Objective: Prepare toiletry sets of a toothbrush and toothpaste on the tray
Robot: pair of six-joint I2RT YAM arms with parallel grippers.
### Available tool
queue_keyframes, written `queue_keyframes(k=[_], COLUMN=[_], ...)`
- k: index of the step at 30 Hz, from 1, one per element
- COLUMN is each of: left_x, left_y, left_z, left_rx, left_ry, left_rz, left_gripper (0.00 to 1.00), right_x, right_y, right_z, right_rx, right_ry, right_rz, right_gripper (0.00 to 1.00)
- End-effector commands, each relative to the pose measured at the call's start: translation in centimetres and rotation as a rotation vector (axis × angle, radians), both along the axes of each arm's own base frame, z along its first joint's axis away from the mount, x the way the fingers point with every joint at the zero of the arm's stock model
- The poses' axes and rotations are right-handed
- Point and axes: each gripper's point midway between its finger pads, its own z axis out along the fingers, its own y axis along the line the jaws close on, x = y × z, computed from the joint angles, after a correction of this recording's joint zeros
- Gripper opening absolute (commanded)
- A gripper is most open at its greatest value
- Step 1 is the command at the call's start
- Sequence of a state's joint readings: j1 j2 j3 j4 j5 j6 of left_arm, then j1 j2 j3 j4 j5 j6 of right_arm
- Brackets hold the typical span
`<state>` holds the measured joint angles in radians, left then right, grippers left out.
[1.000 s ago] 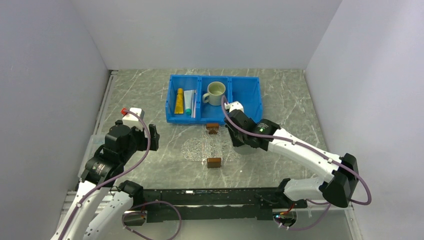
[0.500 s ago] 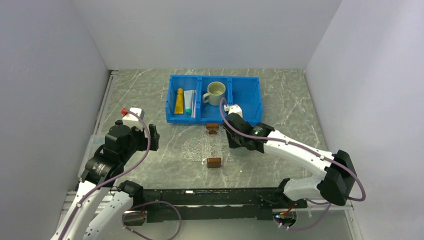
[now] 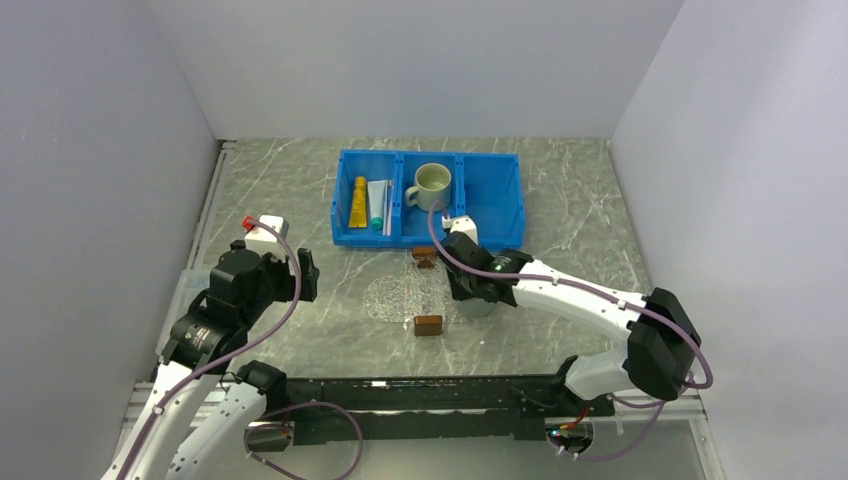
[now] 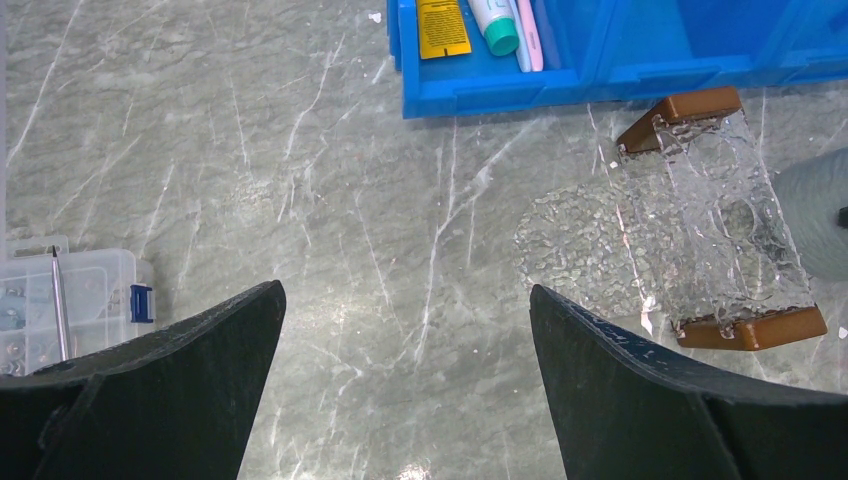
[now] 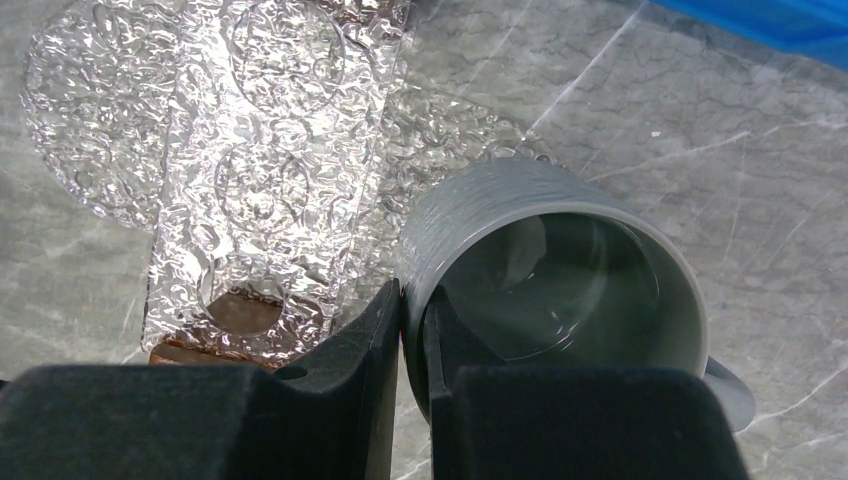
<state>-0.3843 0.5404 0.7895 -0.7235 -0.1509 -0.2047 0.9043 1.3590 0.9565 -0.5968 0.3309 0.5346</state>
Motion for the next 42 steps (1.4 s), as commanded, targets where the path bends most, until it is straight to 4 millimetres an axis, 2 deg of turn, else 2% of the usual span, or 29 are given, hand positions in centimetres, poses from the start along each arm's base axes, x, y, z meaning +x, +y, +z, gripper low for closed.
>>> queue_keyframes(k=[1,24,42], left_x=[0.2,0.2,0.2], left_y=[-0.1,-0.1,-0.2], left_z=[0.6,0.7,0.6], left_rx=[-0.017,-0.020,-0.021], left_ry=[-0.018,-0.021,-0.017], left_rz=[0.004,0.002,-0.001], left_gripper=[0.99,0.99,0.99], right_x=[1.6,2.0,1.9], right_y=[1.4,2.3,2.0], right_z=[1.7,0.1,-0.9], right_rx=[0.064,0.051,0.017], right_ry=[-0.084,-0.068,-0.073], right_rz=[-0.023,-0.026,-0.041], right_gripper=[0.00,0.00,0.00])
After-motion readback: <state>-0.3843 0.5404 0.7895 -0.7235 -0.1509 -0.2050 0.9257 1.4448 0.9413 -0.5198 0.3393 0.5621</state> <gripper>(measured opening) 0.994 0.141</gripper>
